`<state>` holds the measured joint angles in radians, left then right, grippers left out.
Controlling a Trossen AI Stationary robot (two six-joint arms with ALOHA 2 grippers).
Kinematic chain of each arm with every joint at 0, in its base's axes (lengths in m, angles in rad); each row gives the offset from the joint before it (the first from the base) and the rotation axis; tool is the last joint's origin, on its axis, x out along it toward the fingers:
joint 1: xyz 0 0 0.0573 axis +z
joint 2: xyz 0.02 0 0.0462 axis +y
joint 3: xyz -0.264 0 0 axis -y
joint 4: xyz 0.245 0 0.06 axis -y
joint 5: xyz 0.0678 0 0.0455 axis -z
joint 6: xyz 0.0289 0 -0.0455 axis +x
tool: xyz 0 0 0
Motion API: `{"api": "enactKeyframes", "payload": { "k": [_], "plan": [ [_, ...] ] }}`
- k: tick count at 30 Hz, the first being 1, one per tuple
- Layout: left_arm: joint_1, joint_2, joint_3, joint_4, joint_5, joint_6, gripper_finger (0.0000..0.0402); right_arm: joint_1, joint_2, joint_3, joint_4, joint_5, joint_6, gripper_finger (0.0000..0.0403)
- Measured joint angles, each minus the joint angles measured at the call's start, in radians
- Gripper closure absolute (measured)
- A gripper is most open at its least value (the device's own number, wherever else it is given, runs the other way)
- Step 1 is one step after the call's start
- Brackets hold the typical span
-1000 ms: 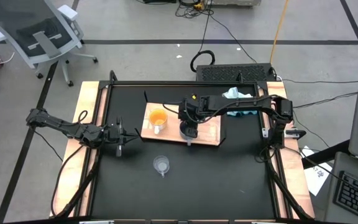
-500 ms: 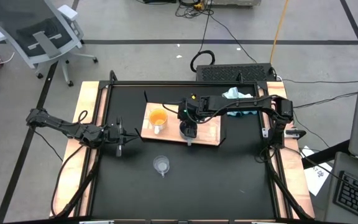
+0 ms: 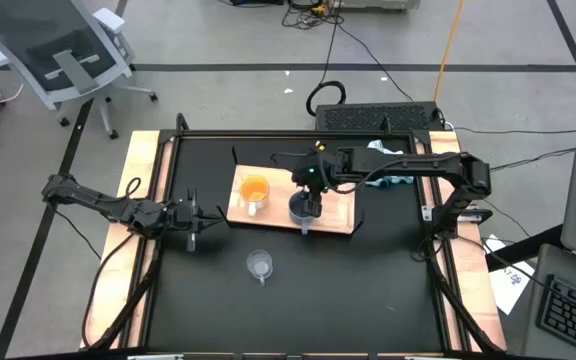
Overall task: Stack small to large cups/mugs on shelf
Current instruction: Put the transparent mug on the shelf
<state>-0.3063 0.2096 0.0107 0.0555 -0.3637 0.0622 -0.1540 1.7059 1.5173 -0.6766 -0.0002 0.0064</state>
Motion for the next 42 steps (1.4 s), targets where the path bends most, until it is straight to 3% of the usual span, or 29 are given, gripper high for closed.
{"api": "enactKeyframes", "payload": {
  "k": [6,11,14,21,28,42],
  "plan": [
    [0.0,0.0,0.0,0.0,0.0,-0.017,0.0376,0.03,-0.083,0.0,-0.023,0.002,-0.008,0.0212],
    [0.0,0.0,0.0,-0.001,0.007,-0.025,0.0376,0.07,-0.155,0.0,-0.069,0.003,0.0,0.0242],
    [0.0,0.0,0.0,-0.001,0.007,-0.027,0.0376,0.103,-0.195,-0.001,-0.105,0.024,0.001,0.0277],
    [0.0,0.0,0.0,-0.001,0.007,-0.027,0.0376,0.188,-0.29,-0.06,-0.192,0.202,0.003,0.0392],
    [0.0,0.0,0.0,-0.001,0.007,-0.039,0.0376,0.266,-0.419,-0.181,-0.188,0.316,0.066,0.0401],
    [0.0,0.0,0.0,-0.001,0.007,0.008,0.0376,0.329,-0.835,-0.614,0.102,0.318,0.065,0.0402]
  ]
}}
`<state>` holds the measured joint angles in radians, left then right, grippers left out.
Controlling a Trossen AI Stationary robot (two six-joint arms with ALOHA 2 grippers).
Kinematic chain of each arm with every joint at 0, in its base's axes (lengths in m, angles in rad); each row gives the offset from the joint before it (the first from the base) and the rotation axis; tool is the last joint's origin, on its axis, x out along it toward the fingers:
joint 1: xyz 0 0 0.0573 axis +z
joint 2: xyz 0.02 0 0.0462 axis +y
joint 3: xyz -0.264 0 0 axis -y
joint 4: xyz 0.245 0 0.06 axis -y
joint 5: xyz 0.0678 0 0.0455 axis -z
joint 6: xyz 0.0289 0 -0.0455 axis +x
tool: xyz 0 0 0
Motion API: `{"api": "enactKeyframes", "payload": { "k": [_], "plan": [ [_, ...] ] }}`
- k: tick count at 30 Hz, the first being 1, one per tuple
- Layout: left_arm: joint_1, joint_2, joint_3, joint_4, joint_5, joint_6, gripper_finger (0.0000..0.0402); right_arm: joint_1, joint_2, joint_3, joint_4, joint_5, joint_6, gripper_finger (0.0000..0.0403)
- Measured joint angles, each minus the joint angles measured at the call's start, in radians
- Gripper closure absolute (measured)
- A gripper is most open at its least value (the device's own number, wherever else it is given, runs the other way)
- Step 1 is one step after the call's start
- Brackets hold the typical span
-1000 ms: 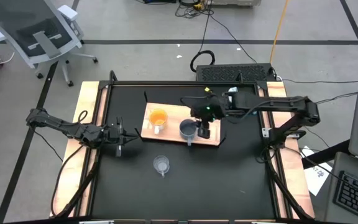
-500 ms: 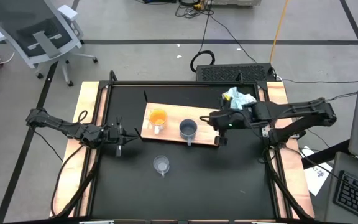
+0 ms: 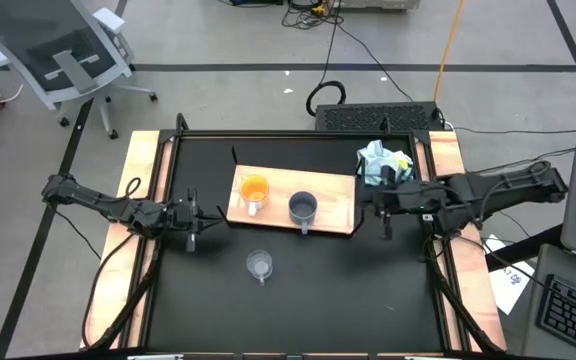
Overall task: Stack small to large cups/mugs on shelf
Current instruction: Put the transparent mug on the shelf
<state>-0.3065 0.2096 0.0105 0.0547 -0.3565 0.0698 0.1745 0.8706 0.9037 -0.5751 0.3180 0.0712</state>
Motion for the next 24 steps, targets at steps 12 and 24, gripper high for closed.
{"api": "enactKeyframes", "payload": {
  "k": [12,24],
  "plan": [
    [0.0,0.0,-0.002,0.058,-0.009,0.064,0.0376,-0.003,-0.335,-0.264,0.145,-0.005,0.002,0.0403],
    [0.0,-0.002,-0.002,0.075,0.003,0.12,0.0397,-0.003,-0.56,-0.439,0.216,-0.028,0.03,0.0403]
  ]
}}
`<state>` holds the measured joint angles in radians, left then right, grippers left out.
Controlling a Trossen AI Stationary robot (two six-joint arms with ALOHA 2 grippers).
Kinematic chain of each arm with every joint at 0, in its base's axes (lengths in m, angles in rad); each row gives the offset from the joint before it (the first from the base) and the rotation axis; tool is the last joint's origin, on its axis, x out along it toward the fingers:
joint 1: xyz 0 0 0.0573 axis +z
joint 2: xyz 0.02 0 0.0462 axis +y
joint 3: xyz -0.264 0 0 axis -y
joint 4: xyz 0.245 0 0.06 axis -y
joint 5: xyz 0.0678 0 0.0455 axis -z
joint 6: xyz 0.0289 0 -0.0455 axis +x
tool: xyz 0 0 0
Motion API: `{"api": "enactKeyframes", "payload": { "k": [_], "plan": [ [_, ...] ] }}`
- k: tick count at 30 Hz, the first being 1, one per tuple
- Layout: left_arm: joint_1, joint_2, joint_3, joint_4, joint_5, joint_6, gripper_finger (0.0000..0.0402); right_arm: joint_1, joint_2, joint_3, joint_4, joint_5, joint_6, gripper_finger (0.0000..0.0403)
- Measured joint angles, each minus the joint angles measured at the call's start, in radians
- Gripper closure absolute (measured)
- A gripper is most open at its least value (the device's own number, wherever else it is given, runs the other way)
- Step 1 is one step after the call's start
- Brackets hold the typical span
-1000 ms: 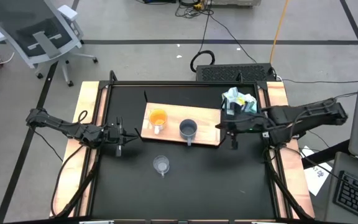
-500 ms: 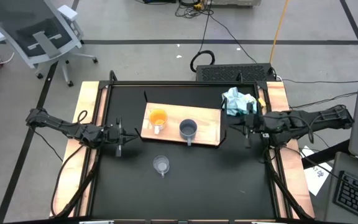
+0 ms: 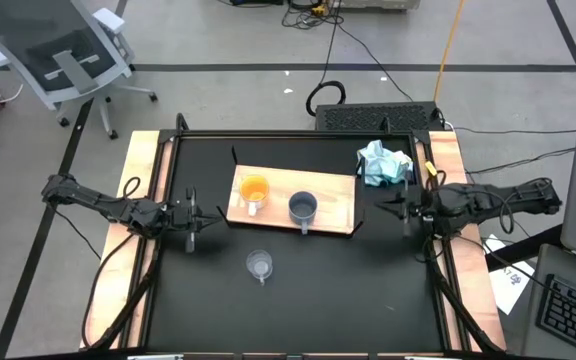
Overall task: Stack small to large cups/mugs on shelf
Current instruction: Put the transparent mug on the shelf
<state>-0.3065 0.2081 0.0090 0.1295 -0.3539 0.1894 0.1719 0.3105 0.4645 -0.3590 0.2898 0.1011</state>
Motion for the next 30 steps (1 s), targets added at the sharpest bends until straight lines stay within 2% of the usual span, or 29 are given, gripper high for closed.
{"api": "enactKeyframes", "payload": {
  "k": [10,22,27,30],
  "plan": [
    [-0.083,0.0,0.029,-0.008,0.091,-0.068,0.04,0.0,-0.133,-0.122,0.042,-0.058,0.044,0.0403],
    [-0.219,0.0,0.029,-0.012,-0.067,-0.065,0.04,0.0,-0.22,-0.252,0.127,-0.09,0.054,0.0403],
    [-0.247,0.0,0.029,-0.013,-0.105,-0.063,0.04,0.001,-0.235,-0.292,0.168,-0.167,0.012,0.0403],
    [-0.257,0.0,0.03,-0.012,-0.12,-0.063,0.04,0.0,-0.244,-0.298,0.167,-0.171,0.007,0.0403]
  ]
}}
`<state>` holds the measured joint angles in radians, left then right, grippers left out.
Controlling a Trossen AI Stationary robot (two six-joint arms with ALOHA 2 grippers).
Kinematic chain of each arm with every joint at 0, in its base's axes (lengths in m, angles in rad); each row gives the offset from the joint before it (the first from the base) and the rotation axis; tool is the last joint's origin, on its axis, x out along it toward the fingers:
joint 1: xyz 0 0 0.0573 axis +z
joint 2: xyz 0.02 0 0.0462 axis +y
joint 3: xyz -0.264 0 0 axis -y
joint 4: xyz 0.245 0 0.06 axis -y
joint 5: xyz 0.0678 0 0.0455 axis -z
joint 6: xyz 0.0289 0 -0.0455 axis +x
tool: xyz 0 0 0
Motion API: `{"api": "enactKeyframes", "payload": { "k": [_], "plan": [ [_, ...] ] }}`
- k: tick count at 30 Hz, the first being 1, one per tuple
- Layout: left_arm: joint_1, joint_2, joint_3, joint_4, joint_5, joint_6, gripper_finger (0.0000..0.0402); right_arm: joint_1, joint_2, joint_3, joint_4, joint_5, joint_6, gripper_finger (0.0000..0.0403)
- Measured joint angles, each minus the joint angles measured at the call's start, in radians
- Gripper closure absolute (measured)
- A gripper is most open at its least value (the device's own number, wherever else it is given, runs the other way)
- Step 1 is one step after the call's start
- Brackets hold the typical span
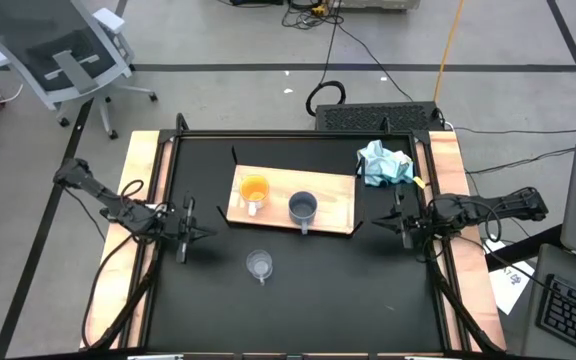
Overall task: Stack small to large cups/mugs on shelf
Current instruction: Put the transparent mug on the shelf
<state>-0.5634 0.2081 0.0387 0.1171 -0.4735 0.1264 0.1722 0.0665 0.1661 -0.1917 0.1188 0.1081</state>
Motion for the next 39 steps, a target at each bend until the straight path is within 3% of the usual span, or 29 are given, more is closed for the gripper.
{"api": "enactKeyframes", "payload": {
  "k": [27,33,39],
  "plan": [
    [-0.009,0.0,0.001,-0.017,-0.025,-0.027,0.0389,0.0,-0.008,-0.001,-0.007,-0.019,-0.015,0.0403],
    [-0.01,0.0,0.001,0.012,0.11,-0.066,0.0373,0.0,-0.008,-0.001,-0.007,-0.019,-0.031,0.0403],
    [-0.009,0.001,0.001,0.077,0.125,-0.1,0.0329,0.0,-0.008,-0.001,-0.006,-0.019,-0.033,0.0403]
  ]
}}
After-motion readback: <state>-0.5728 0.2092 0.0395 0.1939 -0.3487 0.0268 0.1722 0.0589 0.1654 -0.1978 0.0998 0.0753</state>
